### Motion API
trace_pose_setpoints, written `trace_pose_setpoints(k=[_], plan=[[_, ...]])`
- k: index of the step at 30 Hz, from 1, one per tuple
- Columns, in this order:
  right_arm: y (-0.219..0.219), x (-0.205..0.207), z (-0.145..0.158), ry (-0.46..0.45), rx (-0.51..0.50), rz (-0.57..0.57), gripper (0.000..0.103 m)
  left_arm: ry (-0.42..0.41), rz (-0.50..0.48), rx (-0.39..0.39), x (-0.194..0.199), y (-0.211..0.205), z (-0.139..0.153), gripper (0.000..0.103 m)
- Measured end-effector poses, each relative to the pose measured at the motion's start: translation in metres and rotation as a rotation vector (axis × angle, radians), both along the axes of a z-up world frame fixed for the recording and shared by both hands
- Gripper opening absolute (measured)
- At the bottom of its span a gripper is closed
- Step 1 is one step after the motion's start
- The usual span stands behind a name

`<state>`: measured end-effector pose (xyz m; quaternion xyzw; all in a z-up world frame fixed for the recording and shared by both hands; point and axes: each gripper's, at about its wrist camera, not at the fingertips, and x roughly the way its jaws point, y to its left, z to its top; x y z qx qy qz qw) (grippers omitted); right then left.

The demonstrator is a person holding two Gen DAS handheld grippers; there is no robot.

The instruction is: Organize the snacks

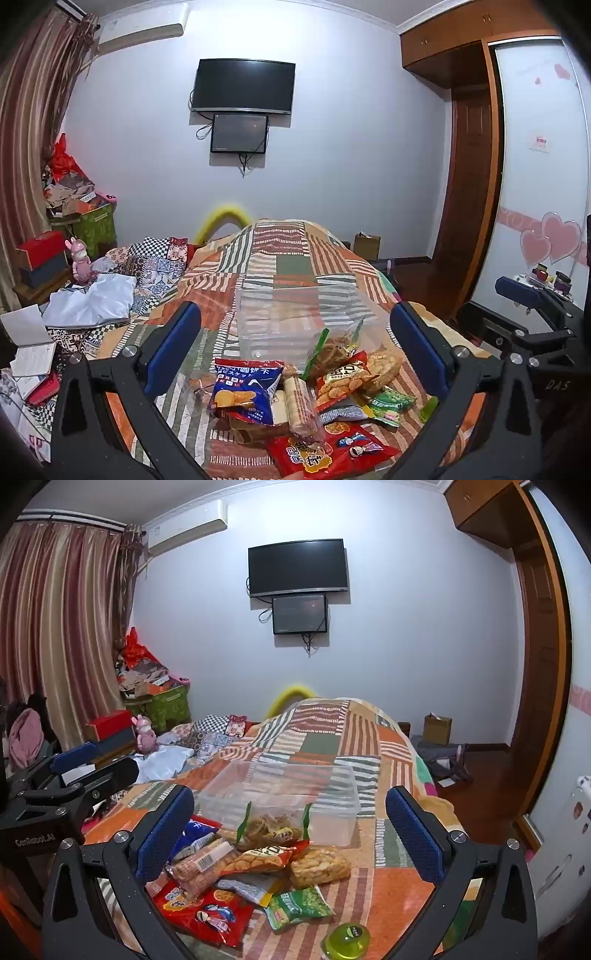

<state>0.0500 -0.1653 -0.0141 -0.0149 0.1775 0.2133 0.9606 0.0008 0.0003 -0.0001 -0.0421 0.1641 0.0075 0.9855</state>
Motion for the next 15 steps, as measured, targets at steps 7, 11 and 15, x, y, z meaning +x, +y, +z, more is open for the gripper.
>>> trace_pose_setpoints(k=[7, 11, 15], plan=[[-0.001, 0.000, 0.001, -0.006, 0.007, 0.002, 0.103, 0.014, 0.001, 0.003, 0.011, -0.003, 0.002, 0.103], [0.000, 0.002, -0.001, -0.004, 0.003, 0.000, 0.103, 0.008, 0.000, -0.001, 0.007, 0.000, -0.006, 0.103], [0.001, -0.002, 0.000, -0.008, 0.002, 0.000, 0.103, 0.013, 0.001, -0.002, 0.008, 0.002, -0.007, 0.103]])
